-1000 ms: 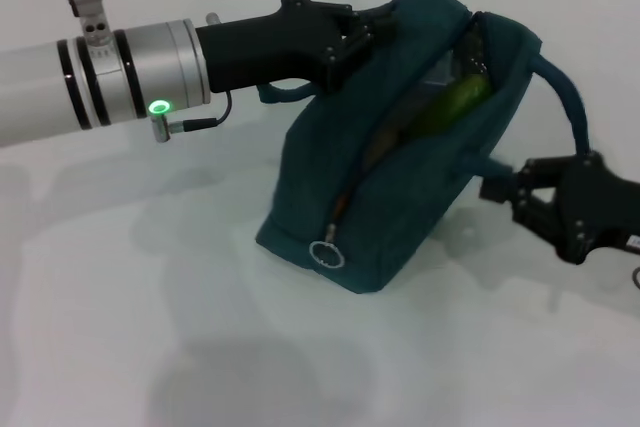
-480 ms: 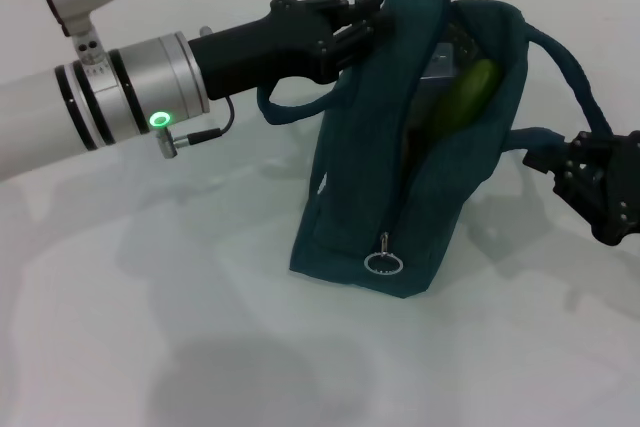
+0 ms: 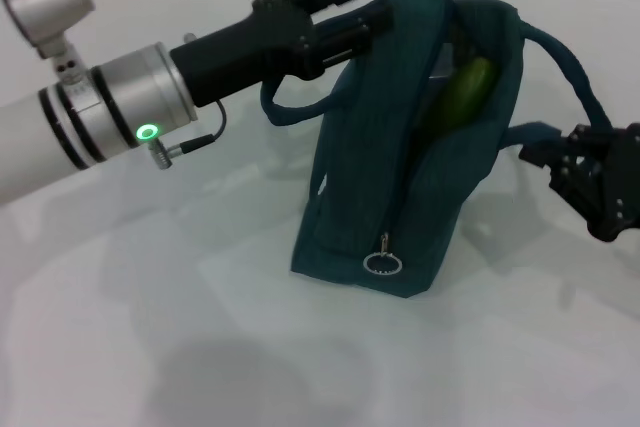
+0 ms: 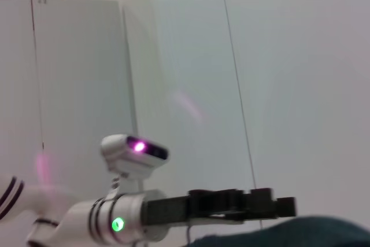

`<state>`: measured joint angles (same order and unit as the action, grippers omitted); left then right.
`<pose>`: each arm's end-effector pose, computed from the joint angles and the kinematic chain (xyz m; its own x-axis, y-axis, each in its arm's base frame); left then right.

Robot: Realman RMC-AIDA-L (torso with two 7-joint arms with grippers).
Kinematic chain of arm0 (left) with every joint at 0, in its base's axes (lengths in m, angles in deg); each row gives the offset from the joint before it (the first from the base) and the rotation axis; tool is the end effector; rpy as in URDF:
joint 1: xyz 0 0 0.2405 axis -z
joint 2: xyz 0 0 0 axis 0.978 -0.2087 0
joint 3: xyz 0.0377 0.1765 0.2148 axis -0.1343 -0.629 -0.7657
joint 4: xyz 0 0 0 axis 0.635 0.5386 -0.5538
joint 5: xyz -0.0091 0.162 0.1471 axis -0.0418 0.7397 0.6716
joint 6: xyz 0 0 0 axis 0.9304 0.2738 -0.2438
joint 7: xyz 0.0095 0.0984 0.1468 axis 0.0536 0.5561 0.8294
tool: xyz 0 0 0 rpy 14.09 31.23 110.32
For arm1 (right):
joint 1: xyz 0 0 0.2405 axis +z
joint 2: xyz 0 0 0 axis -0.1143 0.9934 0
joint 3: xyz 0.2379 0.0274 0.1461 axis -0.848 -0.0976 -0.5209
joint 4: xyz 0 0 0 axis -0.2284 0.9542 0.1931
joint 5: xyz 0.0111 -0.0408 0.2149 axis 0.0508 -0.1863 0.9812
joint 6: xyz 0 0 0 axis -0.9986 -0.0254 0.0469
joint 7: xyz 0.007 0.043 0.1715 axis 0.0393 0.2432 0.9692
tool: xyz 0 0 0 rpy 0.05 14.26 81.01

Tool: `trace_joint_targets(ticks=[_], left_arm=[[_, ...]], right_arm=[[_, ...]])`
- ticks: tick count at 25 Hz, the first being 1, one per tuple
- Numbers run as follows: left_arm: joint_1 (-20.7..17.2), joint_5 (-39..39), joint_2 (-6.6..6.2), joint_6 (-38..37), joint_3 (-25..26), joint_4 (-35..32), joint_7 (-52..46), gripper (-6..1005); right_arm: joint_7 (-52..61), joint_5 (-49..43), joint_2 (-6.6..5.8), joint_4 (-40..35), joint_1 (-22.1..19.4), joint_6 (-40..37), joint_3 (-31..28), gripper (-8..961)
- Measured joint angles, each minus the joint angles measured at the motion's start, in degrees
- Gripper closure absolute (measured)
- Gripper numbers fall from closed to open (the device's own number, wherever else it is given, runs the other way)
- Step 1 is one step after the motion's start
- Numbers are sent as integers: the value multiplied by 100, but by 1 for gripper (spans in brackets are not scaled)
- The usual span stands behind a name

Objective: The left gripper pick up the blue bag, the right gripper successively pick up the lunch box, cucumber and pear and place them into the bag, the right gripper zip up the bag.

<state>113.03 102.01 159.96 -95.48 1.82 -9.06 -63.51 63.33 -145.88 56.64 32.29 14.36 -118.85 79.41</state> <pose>-0.2018 0.3965 -0.0609 0.5351 0.1997 0.8208 0.5104 -0.8507 -0.1258 0.2630 0.3158 -0.0290 0.6191 -0.0044 -0.7853 -0.3371 -0.9047 -0.2607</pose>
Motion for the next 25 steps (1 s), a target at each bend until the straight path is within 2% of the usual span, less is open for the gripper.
trace_joint_targets(ticks=[3,11,17,22,25], left_arm=[[-98,-220,10,-289,-2,19,459,321],[-237,-380,12,-837,-23,98,1158,286],[-362,-371,20,-1265,-207,180,1547,287],[-471,-681,32,-1546,-238,564,1605,288],[-662,-878,19,-1681,-240,754,1612,289]], right_arm=[[-182,195,6,10,31,4,2,876],[-589,819,6,167,44,-22,1,877],[-932,905,6,172,60,-22,21,877],[-1481,856,4,156,141,-250,201,877],[-1680,853,-3,111,146,-410,234,878]])
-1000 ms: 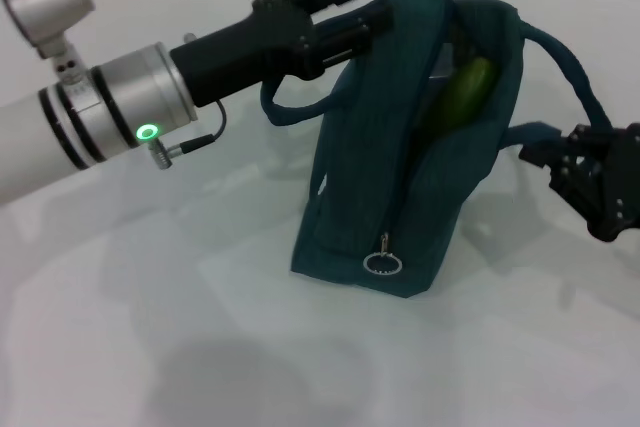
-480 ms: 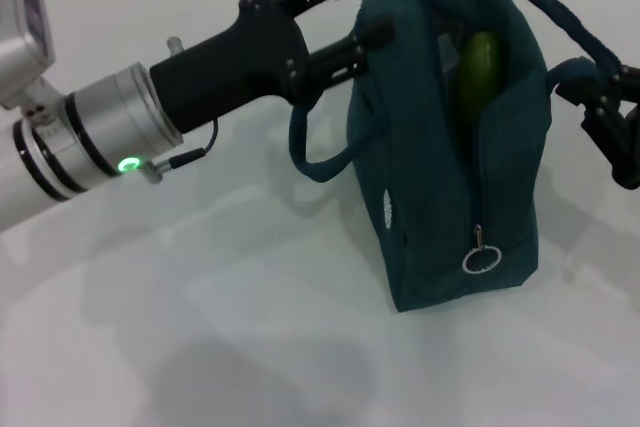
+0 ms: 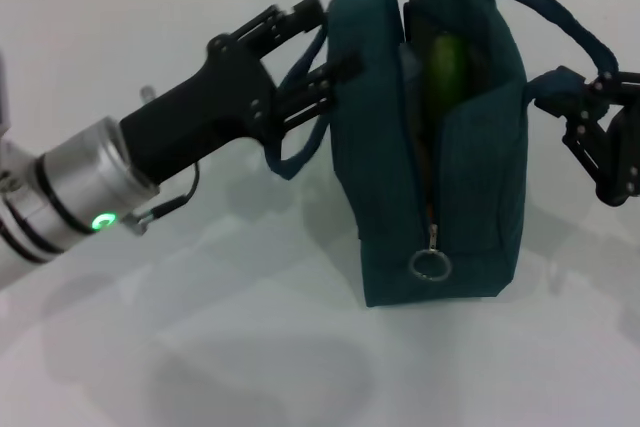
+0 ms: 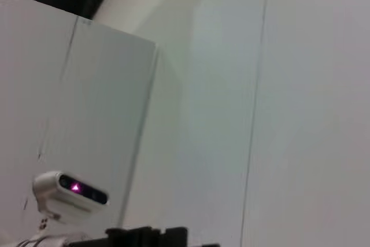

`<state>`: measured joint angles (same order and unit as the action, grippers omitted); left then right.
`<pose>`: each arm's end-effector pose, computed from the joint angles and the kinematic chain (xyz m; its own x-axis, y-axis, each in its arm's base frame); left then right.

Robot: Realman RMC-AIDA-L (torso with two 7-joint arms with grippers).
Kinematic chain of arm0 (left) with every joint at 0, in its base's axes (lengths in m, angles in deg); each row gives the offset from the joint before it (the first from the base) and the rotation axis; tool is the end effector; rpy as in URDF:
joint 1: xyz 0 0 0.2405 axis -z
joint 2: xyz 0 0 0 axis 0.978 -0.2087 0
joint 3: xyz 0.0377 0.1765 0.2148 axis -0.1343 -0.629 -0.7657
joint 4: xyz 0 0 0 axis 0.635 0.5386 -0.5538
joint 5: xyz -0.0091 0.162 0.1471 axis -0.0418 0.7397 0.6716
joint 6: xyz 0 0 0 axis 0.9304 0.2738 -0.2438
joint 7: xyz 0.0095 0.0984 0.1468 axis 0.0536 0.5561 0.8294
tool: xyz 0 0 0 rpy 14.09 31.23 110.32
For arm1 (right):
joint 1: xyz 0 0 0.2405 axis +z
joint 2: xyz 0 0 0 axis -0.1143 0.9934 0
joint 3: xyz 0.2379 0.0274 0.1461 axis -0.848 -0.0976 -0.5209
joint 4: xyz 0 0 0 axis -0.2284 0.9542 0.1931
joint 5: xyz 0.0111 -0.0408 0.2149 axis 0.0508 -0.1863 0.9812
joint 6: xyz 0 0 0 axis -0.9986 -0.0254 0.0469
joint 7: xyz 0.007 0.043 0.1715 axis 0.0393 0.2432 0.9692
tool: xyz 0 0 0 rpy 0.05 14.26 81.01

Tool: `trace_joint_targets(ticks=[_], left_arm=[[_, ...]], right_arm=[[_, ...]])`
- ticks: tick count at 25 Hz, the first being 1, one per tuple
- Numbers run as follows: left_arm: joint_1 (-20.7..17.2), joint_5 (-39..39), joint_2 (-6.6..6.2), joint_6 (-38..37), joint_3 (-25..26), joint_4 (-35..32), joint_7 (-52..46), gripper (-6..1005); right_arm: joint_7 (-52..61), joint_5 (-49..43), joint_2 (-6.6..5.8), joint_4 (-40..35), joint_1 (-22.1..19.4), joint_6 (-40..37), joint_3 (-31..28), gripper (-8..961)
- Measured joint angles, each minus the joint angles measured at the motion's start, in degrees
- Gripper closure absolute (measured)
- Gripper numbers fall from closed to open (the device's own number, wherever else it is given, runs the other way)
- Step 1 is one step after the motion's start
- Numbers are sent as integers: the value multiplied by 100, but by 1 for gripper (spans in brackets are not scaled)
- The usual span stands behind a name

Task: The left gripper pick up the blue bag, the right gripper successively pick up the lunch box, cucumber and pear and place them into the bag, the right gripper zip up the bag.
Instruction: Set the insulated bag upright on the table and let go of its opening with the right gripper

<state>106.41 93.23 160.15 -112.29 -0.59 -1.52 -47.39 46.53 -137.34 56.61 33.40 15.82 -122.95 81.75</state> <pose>-0.2215 0.3317 -0.0507 0.4215 0.0192 0.9066 0.4175 -0.8916 -0.1752 0.2420 0.3206 -0.0136 0.5830 0.3170 -0.7481 -0.1651 -0.8553 -0.4911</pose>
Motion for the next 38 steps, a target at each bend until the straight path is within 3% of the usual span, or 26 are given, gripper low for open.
trace_joint_targets(ticks=[11,15,19,25,38], left_arm=[[-725,-266,-18,-660,-251,5,360,291],[-698,-259,-125,-659,-240,-61,304,292],[-682,-248,-276,-489,-237,-64,244,296],[-716,-115,-327,-400,-272,-232,178,304],[-422,277,-380,-398,-273,-541,99,318]], right_arm=[[-121,14,60,133,223,407,345,878],[-480,306,97,448,350,403,450,878],[-597,1102,97,806,674,394,939,879],[-510,1947,96,854,784,442,1448,879],[590,1850,34,863,275,502,1912,864]])
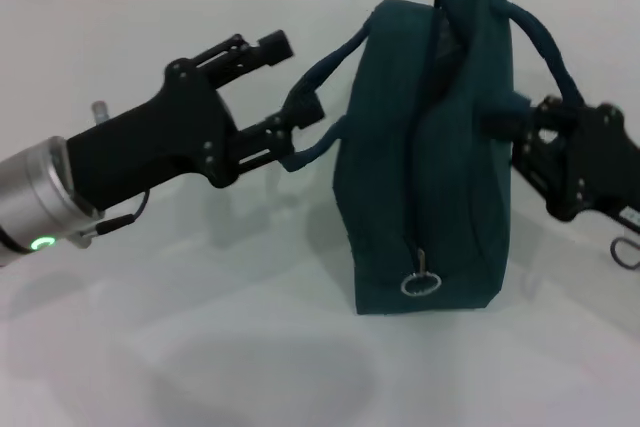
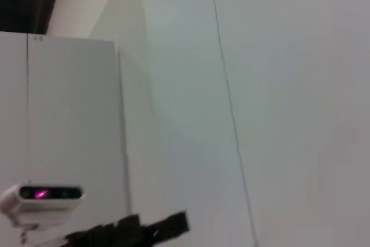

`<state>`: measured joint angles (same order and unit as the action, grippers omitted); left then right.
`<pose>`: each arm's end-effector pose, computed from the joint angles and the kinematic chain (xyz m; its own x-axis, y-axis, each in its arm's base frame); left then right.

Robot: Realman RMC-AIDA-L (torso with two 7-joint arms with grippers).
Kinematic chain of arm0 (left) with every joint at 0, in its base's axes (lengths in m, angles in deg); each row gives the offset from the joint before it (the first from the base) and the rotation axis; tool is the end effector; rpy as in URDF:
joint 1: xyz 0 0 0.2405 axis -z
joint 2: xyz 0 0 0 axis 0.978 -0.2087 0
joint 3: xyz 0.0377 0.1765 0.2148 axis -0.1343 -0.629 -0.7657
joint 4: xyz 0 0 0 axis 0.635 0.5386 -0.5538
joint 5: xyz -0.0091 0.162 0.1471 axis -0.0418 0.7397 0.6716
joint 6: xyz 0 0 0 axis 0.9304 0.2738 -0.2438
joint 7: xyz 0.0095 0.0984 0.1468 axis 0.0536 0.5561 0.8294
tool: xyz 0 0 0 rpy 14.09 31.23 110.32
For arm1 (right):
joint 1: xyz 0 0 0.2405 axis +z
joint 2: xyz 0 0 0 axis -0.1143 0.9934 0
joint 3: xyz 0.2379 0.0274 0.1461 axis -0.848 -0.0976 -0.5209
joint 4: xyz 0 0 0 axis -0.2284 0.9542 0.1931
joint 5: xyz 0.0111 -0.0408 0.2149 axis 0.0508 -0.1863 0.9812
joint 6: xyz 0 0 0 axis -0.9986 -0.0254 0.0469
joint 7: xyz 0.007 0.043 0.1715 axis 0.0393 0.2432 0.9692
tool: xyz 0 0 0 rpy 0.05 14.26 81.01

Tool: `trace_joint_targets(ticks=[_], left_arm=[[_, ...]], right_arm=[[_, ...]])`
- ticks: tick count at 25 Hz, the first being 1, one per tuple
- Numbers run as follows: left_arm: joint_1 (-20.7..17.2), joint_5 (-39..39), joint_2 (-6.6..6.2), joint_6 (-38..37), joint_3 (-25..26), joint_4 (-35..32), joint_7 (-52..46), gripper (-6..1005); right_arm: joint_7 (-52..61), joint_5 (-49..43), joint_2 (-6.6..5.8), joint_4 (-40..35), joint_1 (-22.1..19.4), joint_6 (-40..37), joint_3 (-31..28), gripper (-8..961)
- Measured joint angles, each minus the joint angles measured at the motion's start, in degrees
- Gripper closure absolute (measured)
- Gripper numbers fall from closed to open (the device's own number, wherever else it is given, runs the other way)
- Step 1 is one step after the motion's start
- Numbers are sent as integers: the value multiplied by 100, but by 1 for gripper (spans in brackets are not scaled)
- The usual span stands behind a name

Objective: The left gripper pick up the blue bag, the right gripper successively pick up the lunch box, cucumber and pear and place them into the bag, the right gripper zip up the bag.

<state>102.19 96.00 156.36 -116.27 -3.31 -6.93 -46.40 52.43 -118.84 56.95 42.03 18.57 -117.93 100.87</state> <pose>-0.2415 0.3128 -0.0252 0.5084 -0.0440 0.8600 0.3049 -0.9248 -0.2276 0.2419 0.3220 -0.0505 0.5402 0.0644 -0.8391 -0.3502 -0.8894 -0.2938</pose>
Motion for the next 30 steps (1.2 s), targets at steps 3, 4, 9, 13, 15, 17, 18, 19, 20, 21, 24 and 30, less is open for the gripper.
trace_joint_targets(ticks=[3,4,9,13,15,17,18,19,20,21,24,30], left_arm=[[51,49,37,0,-3,-133,-9,321],[62,49,50,0,-3,-157,1,322],[128,55,150,76,17,-183,125,327],[241,57,237,183,30,-199,227,331],[323,58,282,256,31,-200,265,333],[372,57,299,288,32,-201,269,335],[387,50,300,292,34,-196,270,336],[406,36,306,303,35,-182,274,338],[419,28,310,315,34,-171,278,339],[426,22,314,328,35,-163,281,340],[430,16,323,350,35,-157,283,343],[433,7,334,359,30,-142,285,349]], right_arm=[[320,-250,-29,0,-30,-2,27,825],[366,-322,-36,-4,-49,-20,29,812],[321,-505,-103,-189,-220,-77,-4,627],[353,-504,-316,-223,-362,-109,-82,495],[330,-493,-371,-220,-471,-168,-311,436],[241,-499,-363,-211,-595,-307,-681,377],[174,-508,-345,-211,-648,-381,-815,348],[109,-512,-334,-216,-683,-442,-901,349],[44,-516,-326,-225,-709,-505,-946,351],[7,-527,-331,-228,-719,-586,-947,352],[-31,-828,-443,-230,-721,-940,-923,357],[222,-2416,-969,-232,-536,-2131,-943,359]])
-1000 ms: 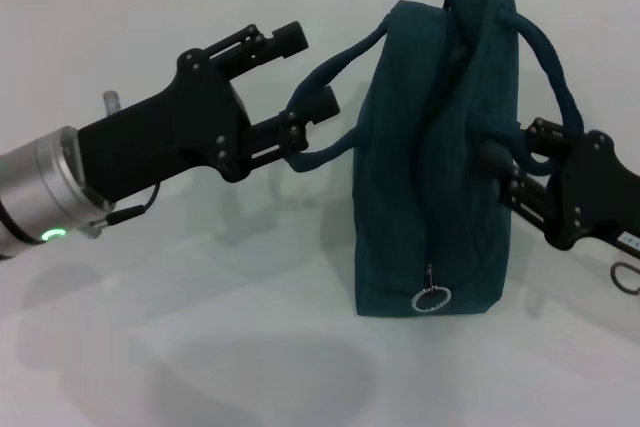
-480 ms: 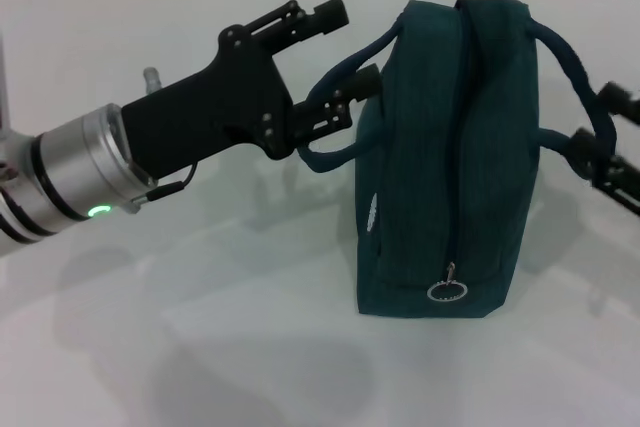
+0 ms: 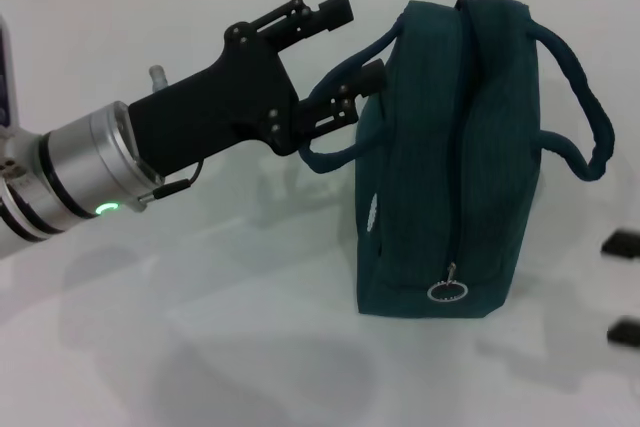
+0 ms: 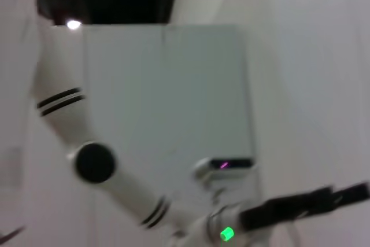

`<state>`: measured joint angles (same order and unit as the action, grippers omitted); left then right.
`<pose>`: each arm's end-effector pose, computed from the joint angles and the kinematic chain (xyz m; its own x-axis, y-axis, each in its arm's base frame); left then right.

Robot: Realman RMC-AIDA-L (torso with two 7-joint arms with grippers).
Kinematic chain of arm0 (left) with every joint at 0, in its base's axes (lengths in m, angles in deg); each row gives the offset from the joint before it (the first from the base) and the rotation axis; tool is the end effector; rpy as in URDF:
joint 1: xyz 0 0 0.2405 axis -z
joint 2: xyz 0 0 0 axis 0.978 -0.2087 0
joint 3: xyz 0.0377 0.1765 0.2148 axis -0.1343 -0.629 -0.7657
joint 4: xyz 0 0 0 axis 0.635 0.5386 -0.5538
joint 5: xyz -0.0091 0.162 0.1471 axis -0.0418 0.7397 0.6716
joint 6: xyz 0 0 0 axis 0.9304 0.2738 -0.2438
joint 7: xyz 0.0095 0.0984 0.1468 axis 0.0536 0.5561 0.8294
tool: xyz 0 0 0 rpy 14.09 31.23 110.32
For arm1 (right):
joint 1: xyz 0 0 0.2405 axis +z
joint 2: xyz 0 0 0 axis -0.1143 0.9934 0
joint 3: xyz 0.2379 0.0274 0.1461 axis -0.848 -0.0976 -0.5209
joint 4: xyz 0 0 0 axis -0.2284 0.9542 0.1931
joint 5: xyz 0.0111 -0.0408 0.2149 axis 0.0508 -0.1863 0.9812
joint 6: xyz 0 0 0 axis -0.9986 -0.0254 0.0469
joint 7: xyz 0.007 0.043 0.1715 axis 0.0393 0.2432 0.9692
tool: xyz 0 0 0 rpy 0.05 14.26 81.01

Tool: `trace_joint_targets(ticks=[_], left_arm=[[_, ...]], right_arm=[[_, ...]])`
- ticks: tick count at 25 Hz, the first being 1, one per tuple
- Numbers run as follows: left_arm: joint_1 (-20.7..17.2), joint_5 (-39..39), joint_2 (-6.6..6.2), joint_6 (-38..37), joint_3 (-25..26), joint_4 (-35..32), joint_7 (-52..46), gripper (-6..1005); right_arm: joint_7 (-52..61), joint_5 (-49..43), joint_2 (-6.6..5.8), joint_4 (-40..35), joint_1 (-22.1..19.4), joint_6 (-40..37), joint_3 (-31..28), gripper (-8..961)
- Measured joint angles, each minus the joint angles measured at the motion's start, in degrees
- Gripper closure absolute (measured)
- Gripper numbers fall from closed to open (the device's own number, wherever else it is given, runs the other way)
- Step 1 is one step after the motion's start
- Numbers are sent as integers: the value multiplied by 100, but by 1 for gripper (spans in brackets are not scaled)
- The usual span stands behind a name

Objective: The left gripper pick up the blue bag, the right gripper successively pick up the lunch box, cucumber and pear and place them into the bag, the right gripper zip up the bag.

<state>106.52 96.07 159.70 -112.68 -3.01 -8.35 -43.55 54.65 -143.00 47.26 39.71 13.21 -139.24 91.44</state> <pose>-0.2056 0.3335 -0.0457 0.5072 -0.1154 0.8540 0.2439 -0.9313 -0.2707 0.2835 0.2467 0.0147 0.6043 0.0470 -0.7954 -0.0812 -0.9894 -0.1201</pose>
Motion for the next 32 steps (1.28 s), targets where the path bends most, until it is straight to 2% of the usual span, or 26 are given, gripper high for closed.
trace_joint_targets(ticks=[1,4,6,13,16,25,32], left_arm=[[0,-4,2,0,-6,0,0,350],[-1,-9,6,-1,-31,7,0,353],[-4,-10,6,0,-34,28,0,355],[-7,-13,10,0,-31,82,0,363],[-26,-13,11,-5,-30,82,0,366],[-52,-11,12,-35,-30,81,5,375],[-48,1,9,-32,-31,81,43,382]], right_arm=[[122,-216,-34,11,42,-31,-5,360],[255,-388,12,17,75,248,2,361],[299,-520,213,2,129,862,18,361],[607,-1017,623,-46,398,1929,23,376],[669,-1189,744,-55,483,2163,35,388],[833,-1291,915,-72,560,2679,22,427],[900,-1308,943,-75,628,2712,166,456]])
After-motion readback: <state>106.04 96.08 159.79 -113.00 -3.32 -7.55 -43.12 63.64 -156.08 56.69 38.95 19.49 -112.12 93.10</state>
